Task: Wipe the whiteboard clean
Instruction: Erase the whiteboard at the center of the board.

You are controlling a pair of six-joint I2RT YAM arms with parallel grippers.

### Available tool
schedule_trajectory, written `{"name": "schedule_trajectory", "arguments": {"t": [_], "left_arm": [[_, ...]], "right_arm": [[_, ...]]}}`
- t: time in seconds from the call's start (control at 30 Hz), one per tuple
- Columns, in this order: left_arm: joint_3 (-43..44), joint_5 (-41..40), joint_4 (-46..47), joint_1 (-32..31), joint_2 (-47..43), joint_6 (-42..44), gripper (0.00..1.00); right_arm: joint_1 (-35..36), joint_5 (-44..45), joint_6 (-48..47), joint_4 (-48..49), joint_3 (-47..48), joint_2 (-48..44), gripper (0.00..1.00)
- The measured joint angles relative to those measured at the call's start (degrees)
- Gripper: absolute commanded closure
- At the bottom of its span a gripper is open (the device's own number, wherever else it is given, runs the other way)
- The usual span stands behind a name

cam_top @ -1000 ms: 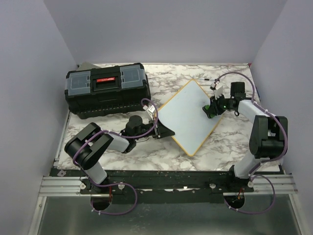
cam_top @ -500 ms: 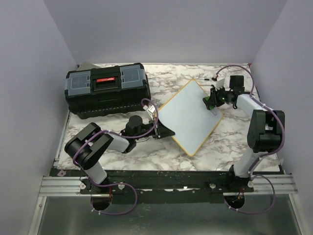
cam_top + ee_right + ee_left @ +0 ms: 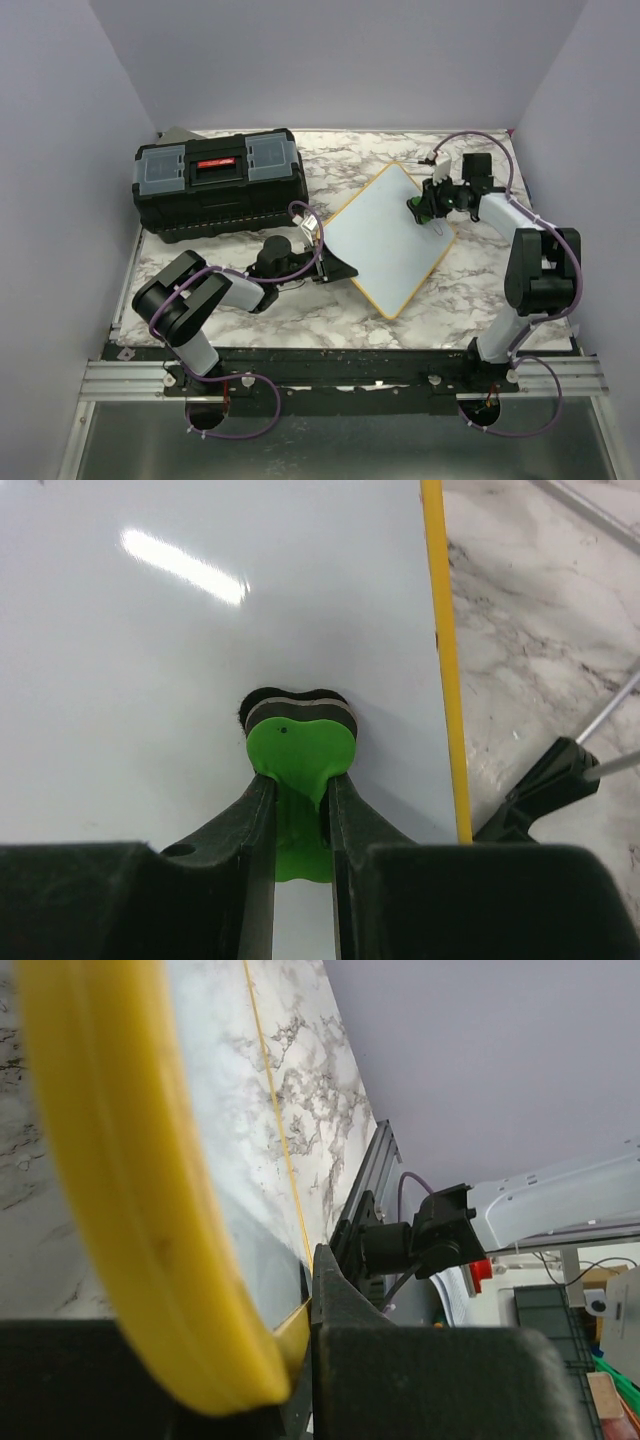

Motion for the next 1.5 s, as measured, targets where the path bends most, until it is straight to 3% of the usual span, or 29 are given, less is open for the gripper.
{"name": "schedule_trajectory", "arguments": {"t": [0.3, 0.57, 0.8, 1.1, 1.3, 1.5], "left_arm": [[-0.02, -0.02, 0.0, 0.0, 0.0, -0.22, 1.0], [-0.24, 0.02, 0.42, 0.0, 0.0, -0.13, 1.0], [-0.44, 0.28, 1.25, 0.0, 0.46, 0.24, 1.0], [-0.44, 0.26, 0.74, 0.02, 0.5, 1.14, 1.0], [-0.44, 0.24, 0.68, 0.0, 0.42, 1.25, 1.0], [-0.44, 0.33, 0.74, 0.0, 0.42, 1.42, 1.0]], "right_arm": [[0.07, 2.05, 1.95, 0.68, 1.95, 1.66, 1.0], [-9.27, 3.74, -5.42, -1.4, -5.49, 0.39, 0.99], [-6.43, 2.12, -10.8, -3.21, -10.47, -5.16, 0.99], [-1.75, 1.92, -4.42, -2.45, -10.19, -7.06, 0.99], [-5.44, 5.57, -1.36, 0.63, -7.39, -3.23, 0.99], [-9.66, 7.08, -5.88, 0.66, -8.44, -1.44, 0.99]]}}
